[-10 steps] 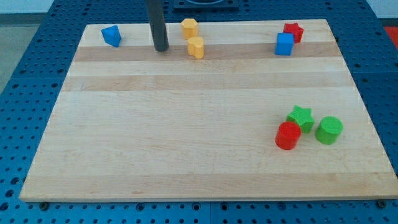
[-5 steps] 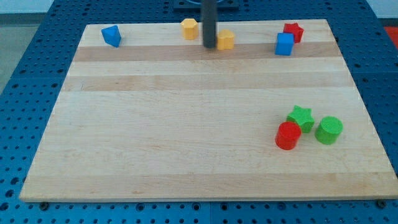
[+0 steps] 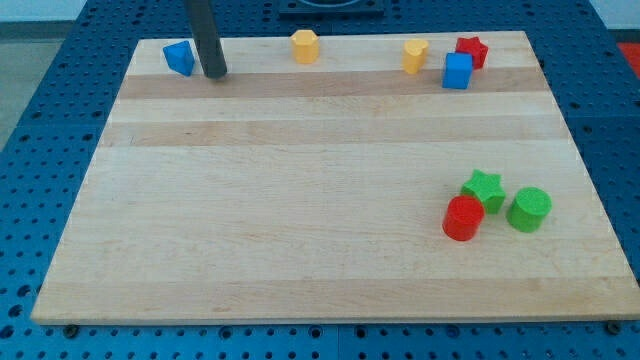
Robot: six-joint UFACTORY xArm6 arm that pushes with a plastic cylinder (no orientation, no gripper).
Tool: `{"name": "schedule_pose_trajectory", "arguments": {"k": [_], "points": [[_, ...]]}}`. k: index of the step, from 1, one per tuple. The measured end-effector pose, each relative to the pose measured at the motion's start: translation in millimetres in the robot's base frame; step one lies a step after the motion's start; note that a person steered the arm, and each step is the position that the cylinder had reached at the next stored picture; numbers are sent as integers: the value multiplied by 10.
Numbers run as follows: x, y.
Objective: Slide the yellow blocks to the left of cube and red star
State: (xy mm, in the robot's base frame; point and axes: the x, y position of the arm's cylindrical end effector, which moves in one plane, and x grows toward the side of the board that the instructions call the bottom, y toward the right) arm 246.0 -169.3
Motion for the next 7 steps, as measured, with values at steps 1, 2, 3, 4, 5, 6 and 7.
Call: {"name": "schedule_pose_trajectory", "arguments": {"k": [1,2,3,4,5,6,7], "points": [[-196,621],[-227,1191],[-421,741],[-537,1033],[-448,1530],[1,2062],[30,2270]]}}
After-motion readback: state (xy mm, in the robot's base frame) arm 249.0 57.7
